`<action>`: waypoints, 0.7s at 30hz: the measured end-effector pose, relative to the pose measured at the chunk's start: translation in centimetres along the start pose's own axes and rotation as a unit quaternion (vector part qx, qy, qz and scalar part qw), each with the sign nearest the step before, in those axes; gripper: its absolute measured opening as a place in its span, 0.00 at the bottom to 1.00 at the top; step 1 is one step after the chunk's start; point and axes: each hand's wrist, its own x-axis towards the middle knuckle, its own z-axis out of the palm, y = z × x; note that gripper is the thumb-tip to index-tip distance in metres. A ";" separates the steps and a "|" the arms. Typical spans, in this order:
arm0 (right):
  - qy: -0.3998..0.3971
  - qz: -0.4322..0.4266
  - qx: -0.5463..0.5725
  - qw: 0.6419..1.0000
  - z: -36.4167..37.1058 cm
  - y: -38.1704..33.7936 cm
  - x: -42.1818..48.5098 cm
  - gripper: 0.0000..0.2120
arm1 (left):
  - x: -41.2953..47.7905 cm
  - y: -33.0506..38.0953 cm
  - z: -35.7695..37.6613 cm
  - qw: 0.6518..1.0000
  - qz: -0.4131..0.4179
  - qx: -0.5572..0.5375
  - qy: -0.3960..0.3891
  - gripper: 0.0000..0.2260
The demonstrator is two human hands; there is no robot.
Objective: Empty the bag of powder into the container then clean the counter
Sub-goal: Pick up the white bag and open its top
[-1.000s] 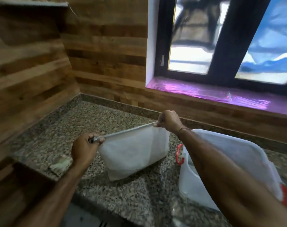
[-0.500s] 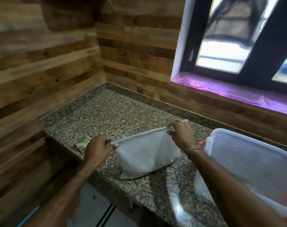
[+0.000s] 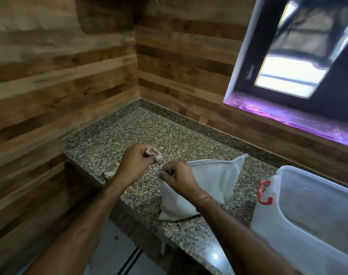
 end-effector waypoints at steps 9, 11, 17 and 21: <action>0.002 0.195 0.285 0.939 -0.7 0.3 0.4 0.12 | -3.0 -6.1 4.0 0.995 -0.041 -0.073 -0.046 0.04; 0.001 0.205 0.279 0.938 -1.0 0.3 0.4 0.13 | -2.9 -6.0 5.1 0.999 -0.014 -0.014 -0.035 0.12; 0.054 0.237 0.241 0.940 -2.5 2.4 0.0 0.13 | -2.2 -6.3 5.9 0.999 0.039 0.019 0.017 0.16; 0.155 0.294 0.170 0.928 -7.5 7.1 -0.6 0.10 | -2.4 -8.4 4.5 0.999 0.033 -0.031 -0.001 0.13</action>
